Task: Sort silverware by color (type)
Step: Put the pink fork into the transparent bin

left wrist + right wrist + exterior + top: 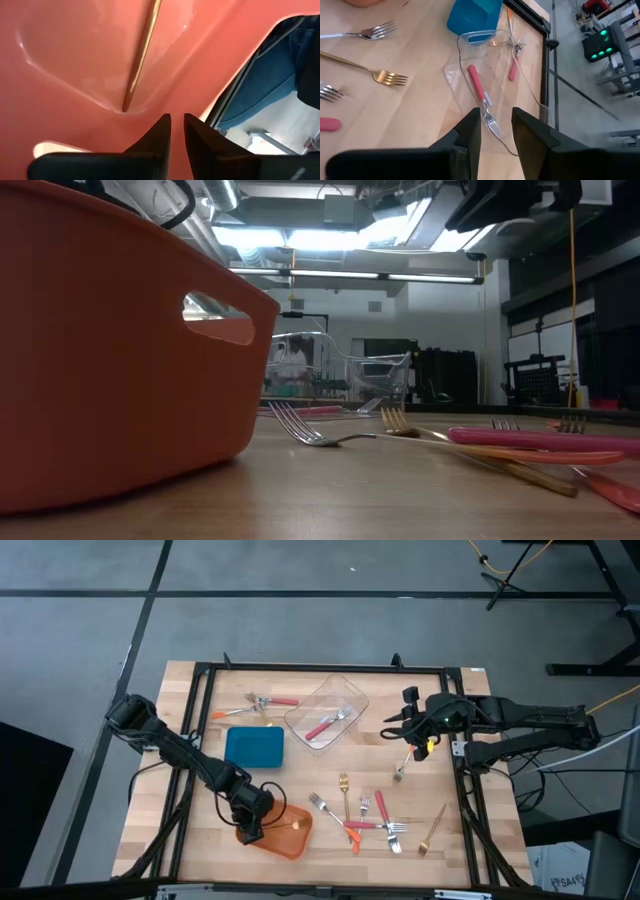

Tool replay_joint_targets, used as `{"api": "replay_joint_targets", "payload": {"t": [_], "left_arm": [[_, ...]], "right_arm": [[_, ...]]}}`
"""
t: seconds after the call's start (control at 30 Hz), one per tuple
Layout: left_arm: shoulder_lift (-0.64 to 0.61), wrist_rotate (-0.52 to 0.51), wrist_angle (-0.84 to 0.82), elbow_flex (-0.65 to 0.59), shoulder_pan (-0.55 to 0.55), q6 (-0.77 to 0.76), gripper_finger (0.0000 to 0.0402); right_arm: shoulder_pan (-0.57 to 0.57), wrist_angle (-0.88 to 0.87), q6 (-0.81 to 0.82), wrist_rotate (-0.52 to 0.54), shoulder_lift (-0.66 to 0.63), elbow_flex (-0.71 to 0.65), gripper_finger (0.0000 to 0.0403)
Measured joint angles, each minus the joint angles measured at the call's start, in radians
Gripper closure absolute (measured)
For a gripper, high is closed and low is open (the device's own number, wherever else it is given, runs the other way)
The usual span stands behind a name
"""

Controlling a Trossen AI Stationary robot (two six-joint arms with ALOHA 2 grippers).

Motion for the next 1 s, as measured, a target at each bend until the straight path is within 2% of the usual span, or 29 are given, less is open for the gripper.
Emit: {"api": "replay_joint_targets", "payload": {"t": [0.27, 0.53, 0.83, 1.0], "left_arm": [[-0.063, -0.02, 0.055, -0.001, 0.016, 0.007, 0.0354], [-0.172, -0.121, 0.089, -0.001, 0.073, 0.01, 0.0354], [-0.291, -0.285, 0.101, -0.001, 0.162, 0.106, 0.0354], [-0.298, -0.423, 0.202, -0.001, 0.21, 0.225, 0.0354]], "right_arm": [[0.0, -0.024, 0.044, 0.0, 0.0, 0.0, 0.0299], [0.0, -0.025, 0.06, 0.0, 0.0, 0.0, 0.0299], [0.0, -0.04, 0.06, 0.0, 0.0, 0.0, 0.0299], [0.0, -0.047, 0.101, 0.0, 0.0, 0.0, 0.0299]]}}
